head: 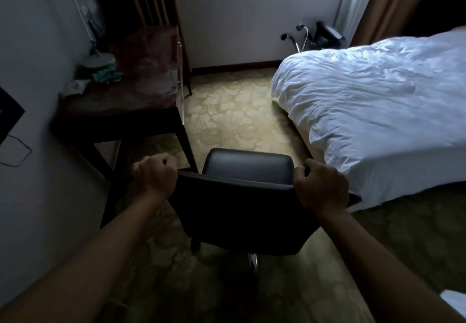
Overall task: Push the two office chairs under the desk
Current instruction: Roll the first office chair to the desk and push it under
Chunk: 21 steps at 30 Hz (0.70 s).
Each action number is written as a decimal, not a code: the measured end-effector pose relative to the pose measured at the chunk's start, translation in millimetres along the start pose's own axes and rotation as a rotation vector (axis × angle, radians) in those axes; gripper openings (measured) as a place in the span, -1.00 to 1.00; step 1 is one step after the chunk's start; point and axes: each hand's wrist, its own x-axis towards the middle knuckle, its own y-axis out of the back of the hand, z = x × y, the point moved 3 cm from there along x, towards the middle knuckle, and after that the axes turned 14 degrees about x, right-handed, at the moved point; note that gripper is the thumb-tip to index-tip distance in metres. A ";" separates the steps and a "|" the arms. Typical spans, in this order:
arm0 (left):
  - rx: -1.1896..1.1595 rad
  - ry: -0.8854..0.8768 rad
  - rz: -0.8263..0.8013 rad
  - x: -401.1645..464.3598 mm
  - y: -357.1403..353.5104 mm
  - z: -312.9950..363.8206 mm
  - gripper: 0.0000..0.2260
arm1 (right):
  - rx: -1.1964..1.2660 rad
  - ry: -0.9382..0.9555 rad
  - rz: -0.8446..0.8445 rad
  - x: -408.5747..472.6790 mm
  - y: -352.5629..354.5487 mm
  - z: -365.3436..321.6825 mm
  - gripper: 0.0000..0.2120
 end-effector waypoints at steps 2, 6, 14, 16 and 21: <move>-0.018 0.009 0.037 8.7 -11.9 16.0 -0.60 | 0.015 0.027 -0.031 24.0 -2.3 13.0 -0.76; -0.004 0.035 0.086 21.6 -34.8 39.4 -0.58 | 0.028 0.111 -0.020 68.1 -9.9 41.9 -0.78; 0.035 0.172 0.079 75.9 -73.9 107.3 -0.58 | -0.001 0.230 -0.032 184.7 -28.1 76.6 -0.78; 0.011 0.202 0.111 84.4 -87.1 126.4 -0.62 | 0.006 0.237 -0.066 216.5 -31.9 87.8 -0.78; 0.016 0.269 0.159 93.2 -110.1 179.4 -0.61 | 0.027 0.297 -0.114 294.3 -38.3 119.0 -0.75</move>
